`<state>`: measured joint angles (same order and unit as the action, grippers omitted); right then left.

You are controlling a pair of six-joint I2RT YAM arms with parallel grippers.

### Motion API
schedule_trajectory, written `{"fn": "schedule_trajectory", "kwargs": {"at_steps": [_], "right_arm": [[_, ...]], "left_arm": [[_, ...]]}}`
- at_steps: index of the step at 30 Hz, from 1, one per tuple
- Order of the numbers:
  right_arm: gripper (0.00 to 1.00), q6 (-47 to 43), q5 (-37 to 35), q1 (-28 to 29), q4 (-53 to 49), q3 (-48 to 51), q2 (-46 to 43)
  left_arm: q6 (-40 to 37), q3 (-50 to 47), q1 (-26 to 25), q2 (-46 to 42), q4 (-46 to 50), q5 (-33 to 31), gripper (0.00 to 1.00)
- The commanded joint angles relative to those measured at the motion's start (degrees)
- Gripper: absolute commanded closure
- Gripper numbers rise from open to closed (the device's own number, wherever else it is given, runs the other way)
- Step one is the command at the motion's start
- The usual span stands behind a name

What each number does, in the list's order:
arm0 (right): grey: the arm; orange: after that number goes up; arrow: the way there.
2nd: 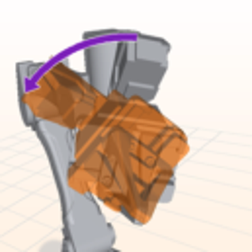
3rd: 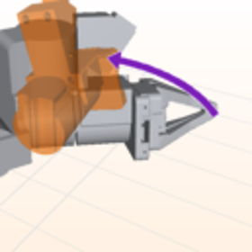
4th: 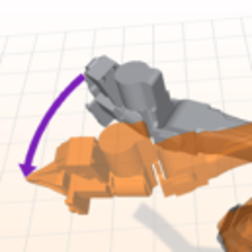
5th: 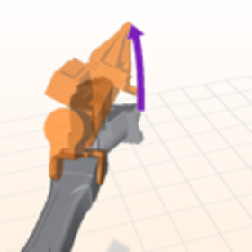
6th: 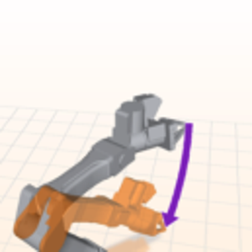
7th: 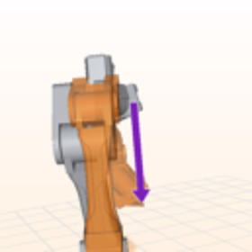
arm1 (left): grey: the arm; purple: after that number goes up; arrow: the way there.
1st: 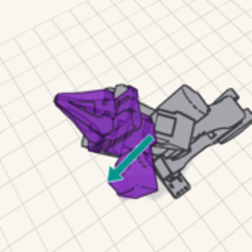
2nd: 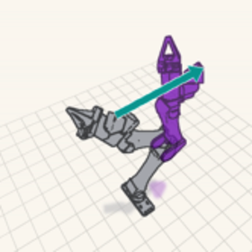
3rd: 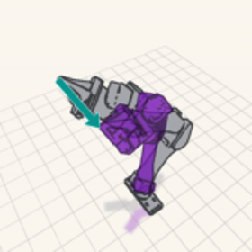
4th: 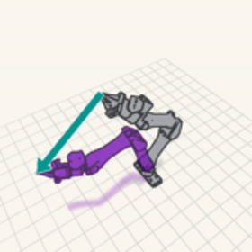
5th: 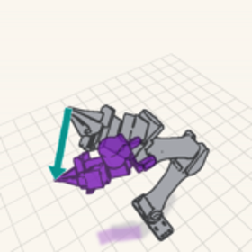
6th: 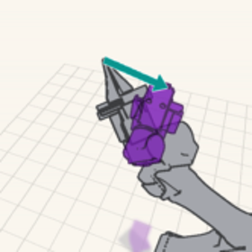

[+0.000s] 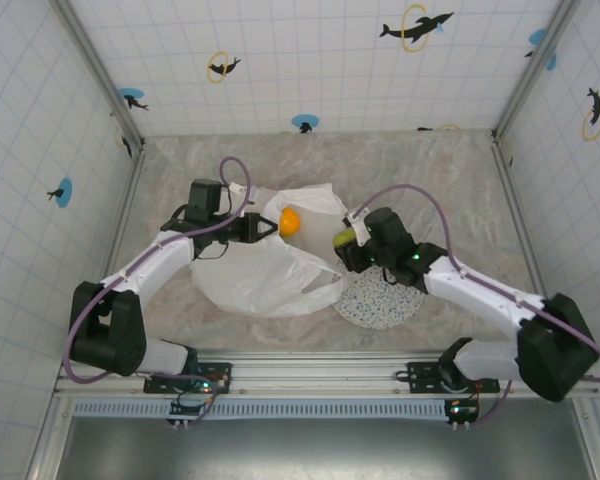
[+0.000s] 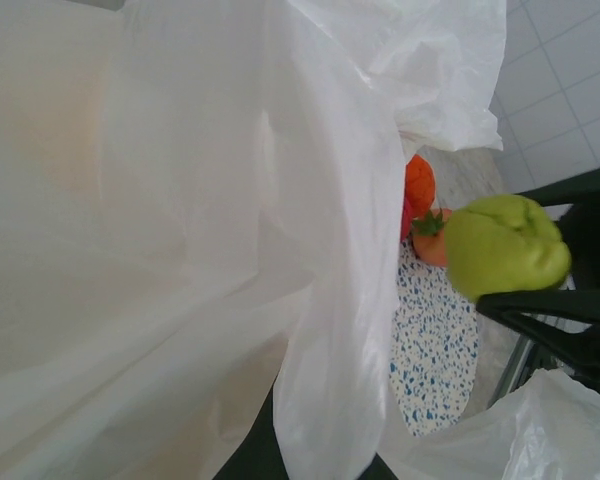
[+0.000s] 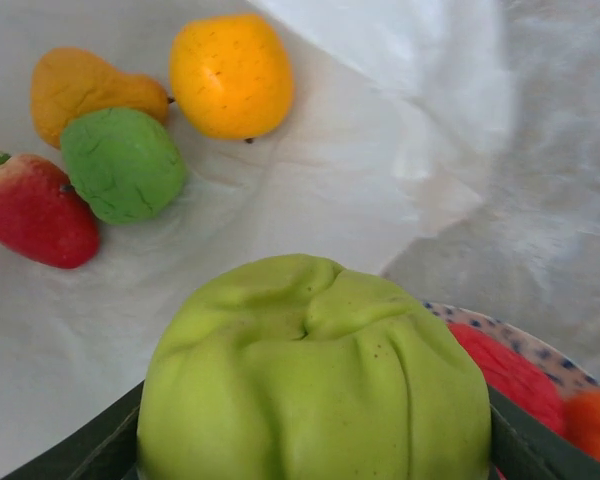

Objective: Place the fruits into the plastic bag

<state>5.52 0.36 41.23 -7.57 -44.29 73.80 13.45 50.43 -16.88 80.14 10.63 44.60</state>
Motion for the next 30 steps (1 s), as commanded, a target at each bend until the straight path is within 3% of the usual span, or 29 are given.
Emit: {"fn": "schedule_trajectory", "kwargs": {"at_steps": [1, 9, 18, 23, 30], "right_arm": [[0.43, -0.49, 8.61, 0.50, 6.68, -4.44, 5.12], [0.44, 5.11, 13.76, 5.08, 16.53, -7.12, 14.98], [0.45, 22.32, 0.70, 9.11, 28.26, -7.73, 23.91], [0.44, 32.78, -1.60, 10.33, 33.73, -7.68, 27.27], [0.30, 40.75, 1.69, 12.31, 34.70, -11.69, 31.34]], "left_arm": [[-0.08, 1.03, -0.06, -0.03, -0.66, 2.26, 1.00], [1.35, 0.45, -0.12, -0.51, -2.56, 4.26, 1.00], [5.33, -0.08, -0.17, -0.15, -5.53, 7.04, 1.00], [6.03, -0.08, -0.11, -0.07, -6.08, 6.73, 1.00], [6.54, -0.07, -0.15, -0.68, -6.59, 6.31, 1.00]]}}
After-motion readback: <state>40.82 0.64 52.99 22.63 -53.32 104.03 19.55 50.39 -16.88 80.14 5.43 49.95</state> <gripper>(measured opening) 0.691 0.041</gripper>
